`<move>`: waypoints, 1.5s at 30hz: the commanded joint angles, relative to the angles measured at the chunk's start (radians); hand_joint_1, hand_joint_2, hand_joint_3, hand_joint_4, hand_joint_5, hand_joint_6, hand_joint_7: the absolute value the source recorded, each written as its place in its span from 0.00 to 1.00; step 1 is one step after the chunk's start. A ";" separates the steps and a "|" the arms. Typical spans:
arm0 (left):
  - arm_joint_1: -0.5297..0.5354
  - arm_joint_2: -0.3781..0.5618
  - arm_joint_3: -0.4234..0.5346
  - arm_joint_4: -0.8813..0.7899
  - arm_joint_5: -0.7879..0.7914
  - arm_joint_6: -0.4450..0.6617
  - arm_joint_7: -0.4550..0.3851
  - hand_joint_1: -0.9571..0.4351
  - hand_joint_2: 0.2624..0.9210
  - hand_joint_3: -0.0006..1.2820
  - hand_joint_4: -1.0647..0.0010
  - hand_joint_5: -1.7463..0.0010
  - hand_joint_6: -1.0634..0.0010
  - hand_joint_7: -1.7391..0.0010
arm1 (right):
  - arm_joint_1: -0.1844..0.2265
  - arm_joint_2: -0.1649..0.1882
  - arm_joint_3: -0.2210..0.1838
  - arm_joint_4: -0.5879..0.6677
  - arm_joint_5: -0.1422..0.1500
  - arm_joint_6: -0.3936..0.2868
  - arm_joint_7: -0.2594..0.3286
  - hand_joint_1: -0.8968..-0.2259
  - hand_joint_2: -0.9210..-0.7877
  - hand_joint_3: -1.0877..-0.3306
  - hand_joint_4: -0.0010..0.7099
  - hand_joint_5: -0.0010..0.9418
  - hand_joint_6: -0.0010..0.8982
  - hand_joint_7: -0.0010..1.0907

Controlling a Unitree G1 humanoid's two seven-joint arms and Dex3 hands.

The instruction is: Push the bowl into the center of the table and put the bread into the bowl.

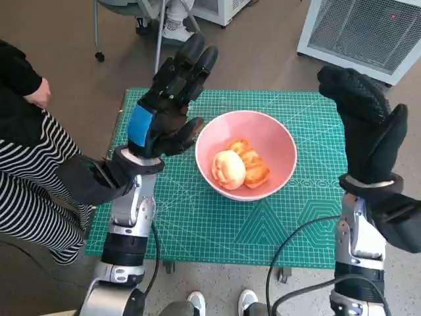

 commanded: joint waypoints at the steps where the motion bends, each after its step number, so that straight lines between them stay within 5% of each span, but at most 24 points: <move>1: 0.001 -0.008 0.001 -0.007 0.011 -0.031 -0.002 0.15 1.00 0.34 0.86 0.97 0.99 0.73 | 0.007 -0.012 0.004 0.012 -0.008 0.018 -0.006 0.20 0.00 0.30 0.18 0.00 0.04 0.44; 45: -0.047 0.010 0.016 0.077 -0.001 -0.055 -0.080 0.16 1.00 0.36 0.89 0.95 1.00 0.75 | 0.004 -0.019 0.006 -0.021 -0.008 0.120 -0.045 0.19 0.00 0.32 0.19 0.01 0.05 0.45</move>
